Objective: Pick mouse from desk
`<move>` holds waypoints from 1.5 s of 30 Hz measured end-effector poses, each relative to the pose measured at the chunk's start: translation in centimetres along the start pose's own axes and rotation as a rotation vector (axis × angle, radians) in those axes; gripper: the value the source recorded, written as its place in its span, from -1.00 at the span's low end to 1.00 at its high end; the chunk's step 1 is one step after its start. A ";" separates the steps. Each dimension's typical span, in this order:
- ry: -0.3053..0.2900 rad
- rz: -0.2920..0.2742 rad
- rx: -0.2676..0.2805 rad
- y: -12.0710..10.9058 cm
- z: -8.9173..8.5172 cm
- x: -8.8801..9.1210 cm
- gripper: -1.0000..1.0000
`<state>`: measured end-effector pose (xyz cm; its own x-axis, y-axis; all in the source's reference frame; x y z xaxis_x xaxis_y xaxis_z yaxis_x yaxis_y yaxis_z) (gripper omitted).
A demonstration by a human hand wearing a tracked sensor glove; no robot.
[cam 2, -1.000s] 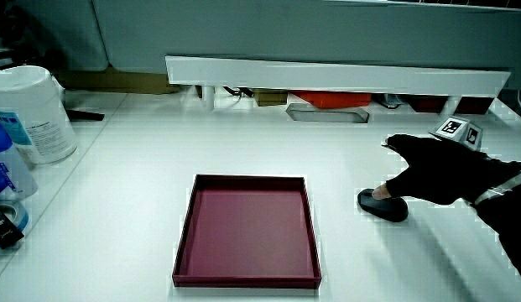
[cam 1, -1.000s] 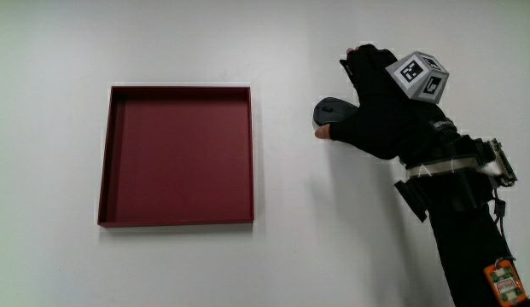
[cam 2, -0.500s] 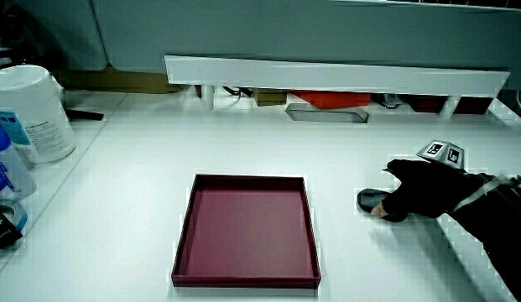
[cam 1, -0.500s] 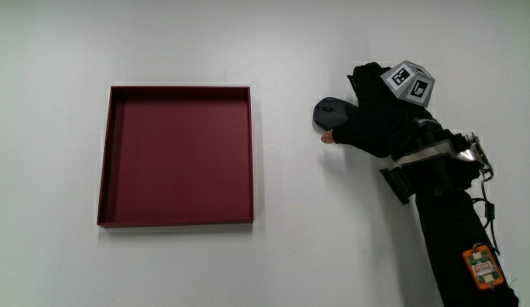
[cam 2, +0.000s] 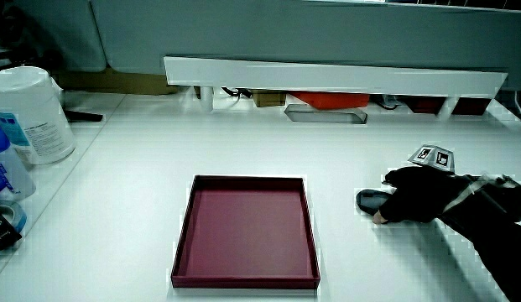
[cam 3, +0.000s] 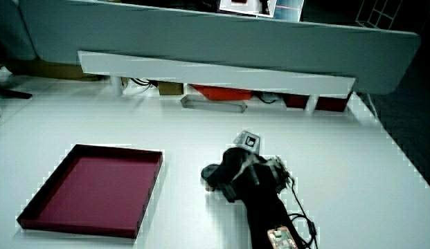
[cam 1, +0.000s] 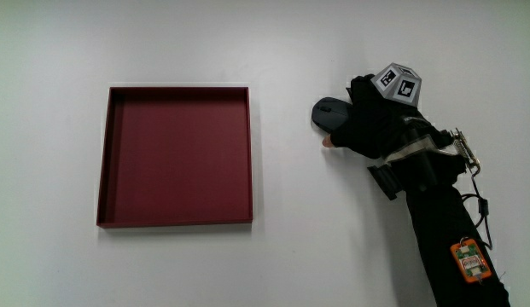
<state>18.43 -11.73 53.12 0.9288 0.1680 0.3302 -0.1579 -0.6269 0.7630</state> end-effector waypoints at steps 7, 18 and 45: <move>-0.016 -0.010 0.039 -0.1 0.0 -0.2 0.63; -0.024 0.009 0.088 -0.5 0.6 -0.3 1.00; -0.164 0.350 0.160 -6.4 4.1 -15.8 1.00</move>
<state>6.14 -13.46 40.72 0.8713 -0.1916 0.4519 -0.4318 -0.7370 0.5200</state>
